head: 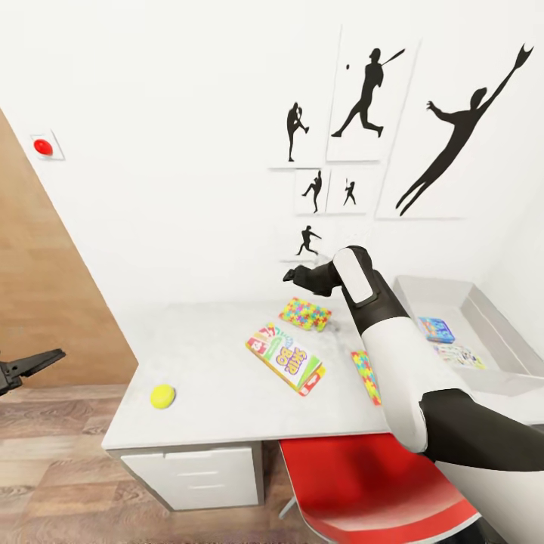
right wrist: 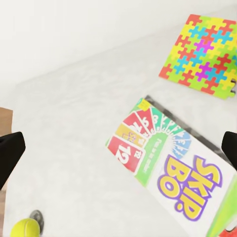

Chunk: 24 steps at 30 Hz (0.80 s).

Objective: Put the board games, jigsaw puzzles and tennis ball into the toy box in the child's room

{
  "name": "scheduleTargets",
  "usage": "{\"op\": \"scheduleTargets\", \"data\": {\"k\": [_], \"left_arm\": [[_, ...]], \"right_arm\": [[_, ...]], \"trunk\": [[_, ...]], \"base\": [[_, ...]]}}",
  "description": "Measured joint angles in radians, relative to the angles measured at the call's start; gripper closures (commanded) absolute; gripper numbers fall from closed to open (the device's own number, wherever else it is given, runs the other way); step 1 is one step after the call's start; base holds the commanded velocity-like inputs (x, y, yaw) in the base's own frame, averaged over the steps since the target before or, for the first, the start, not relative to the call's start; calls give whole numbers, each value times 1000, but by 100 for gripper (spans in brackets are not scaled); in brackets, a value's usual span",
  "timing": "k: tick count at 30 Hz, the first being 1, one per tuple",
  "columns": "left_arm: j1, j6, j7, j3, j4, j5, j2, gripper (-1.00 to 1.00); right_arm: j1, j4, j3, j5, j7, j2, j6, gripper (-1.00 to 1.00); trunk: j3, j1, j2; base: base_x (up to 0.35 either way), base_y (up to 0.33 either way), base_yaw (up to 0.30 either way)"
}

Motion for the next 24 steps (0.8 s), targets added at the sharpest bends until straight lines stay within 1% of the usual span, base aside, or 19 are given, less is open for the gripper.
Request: {"op": "scheduleTargets", "data": {"k": [1,4,6,10,15,24], "left_arm": [[1,4,0,6,0,21,13,-100],[5,9,0,18,-1,63,28,-100],[22,12,0,29,-3,113,39,-100],[35,13,0,34,-5,141,45,-100],[41,13,0,36,-7,152,46,-100],[42,12,0,36,-7,153,46,-100]], "right_arm": [[0,0,0,0,0,0,0,-100],[0,0,1,0,0,0,3,-100],[0,0,1,1,0,0,9,-100],[1,0,2,1,0,-1,12,-100],[1,0,2,2,0,-1,14,-100],[2,-5,1,2,1,-1,14,-100]], "trunk": [[-2,0,0],[-7,0,0],[-10,0,0],[-16,0,0],[-25,0,0],[-37,0,0]], "base": [[0,0,0],[0,0,0],[0,0,0],[0,0,0],[0,0,0],[0,0,0]]}}
